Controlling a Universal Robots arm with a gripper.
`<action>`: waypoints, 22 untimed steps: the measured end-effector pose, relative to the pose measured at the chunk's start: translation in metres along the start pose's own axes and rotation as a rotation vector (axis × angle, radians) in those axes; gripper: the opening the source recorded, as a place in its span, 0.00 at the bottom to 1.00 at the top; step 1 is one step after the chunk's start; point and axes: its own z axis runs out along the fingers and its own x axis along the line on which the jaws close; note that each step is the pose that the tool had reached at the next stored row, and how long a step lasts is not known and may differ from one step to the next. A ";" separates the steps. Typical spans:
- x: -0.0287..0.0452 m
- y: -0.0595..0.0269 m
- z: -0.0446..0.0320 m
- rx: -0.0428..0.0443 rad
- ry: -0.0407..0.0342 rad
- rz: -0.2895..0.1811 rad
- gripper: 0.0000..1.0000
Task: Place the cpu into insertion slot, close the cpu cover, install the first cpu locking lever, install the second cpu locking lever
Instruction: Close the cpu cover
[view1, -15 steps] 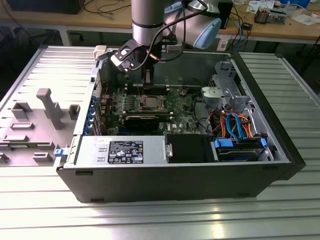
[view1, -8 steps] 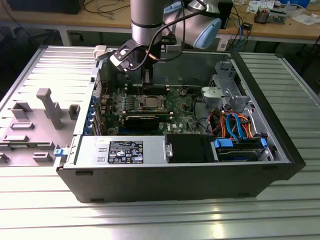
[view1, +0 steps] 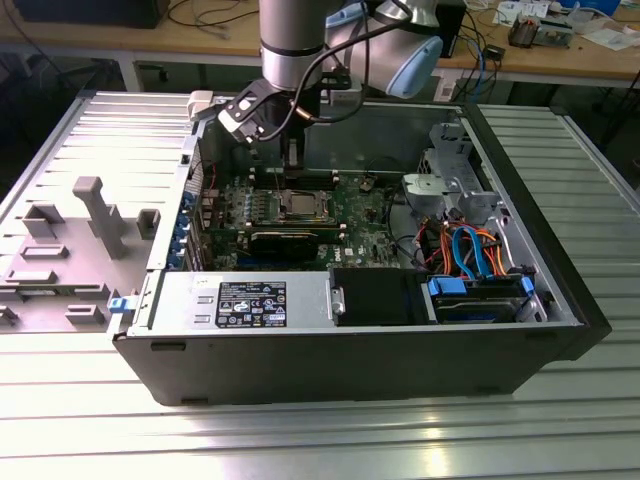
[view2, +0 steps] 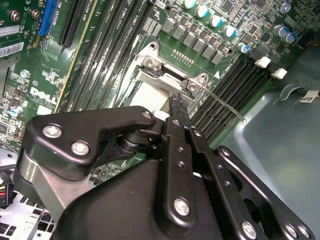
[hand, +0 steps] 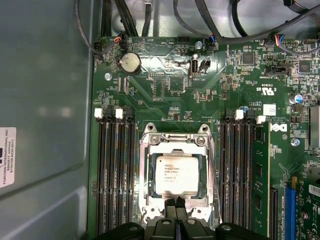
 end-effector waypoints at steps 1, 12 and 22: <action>0.0000 -0.0004 0.0000 0.0000 0.0000 0.000 0.11; 0.0001 -0.0035 0.0000 0.0000 0.0000 0.000 0.11; 0.0002 -0.0052 0.0000 0.0000 -0.0001 0.000 0.11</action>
